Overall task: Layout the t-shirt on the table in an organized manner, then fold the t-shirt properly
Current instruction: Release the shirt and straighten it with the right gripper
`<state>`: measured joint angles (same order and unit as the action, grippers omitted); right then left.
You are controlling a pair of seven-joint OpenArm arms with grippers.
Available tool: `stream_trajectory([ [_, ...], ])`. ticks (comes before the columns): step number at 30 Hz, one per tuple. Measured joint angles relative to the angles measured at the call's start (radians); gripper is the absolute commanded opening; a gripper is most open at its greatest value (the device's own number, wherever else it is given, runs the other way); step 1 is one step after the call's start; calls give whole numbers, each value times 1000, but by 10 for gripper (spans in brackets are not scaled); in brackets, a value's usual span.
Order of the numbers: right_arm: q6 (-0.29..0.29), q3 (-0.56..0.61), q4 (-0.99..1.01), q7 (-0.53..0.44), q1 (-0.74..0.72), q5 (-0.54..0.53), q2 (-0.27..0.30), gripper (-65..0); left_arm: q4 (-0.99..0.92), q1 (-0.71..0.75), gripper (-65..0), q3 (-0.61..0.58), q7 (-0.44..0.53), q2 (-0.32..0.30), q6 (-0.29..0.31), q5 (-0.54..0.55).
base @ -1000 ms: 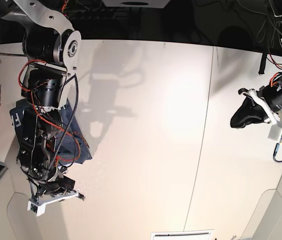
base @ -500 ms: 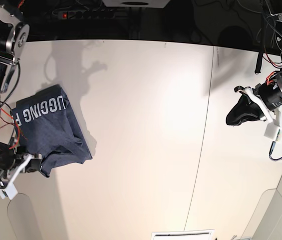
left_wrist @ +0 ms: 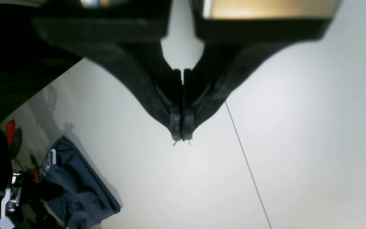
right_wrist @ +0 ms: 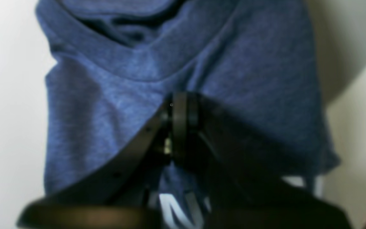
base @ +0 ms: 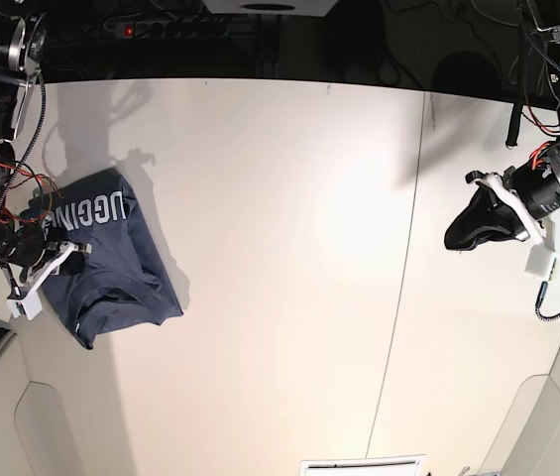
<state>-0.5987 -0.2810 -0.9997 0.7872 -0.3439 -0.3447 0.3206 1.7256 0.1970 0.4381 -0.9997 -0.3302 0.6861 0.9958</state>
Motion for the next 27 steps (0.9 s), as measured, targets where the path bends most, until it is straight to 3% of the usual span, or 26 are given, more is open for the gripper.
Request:
stream_trajectory([
  [2, 19, 0, 26, -6, -3, -4, -2, -650, 0, 0, -650, 0, 0, 0, 0, -1],
  [6, 159, 0, 48, -6, 7, -32, -3, -650, 0, 0, -650, 0, -2, 0, 0, 10],
  [9, 224, -1, 46, -24, 34, -29, -6, -650, 0, 0, -650, 0, -2, 0, 0, 10],
  [16, 299, -30, 26, -63, 87, -14, -58, -650, 0, 0, -650, 0, -2, 0, 0, 12],
  [22, 323, -109, -58, -103, 150, 32, -129, -650, 0, 0, -650, 0, -14, 0, 0, 13],
  [27, 365, -142, -188, -91, 229, 36, -144, -650, 0, 2, -650, 0, -17, 0, 0, 12],
])
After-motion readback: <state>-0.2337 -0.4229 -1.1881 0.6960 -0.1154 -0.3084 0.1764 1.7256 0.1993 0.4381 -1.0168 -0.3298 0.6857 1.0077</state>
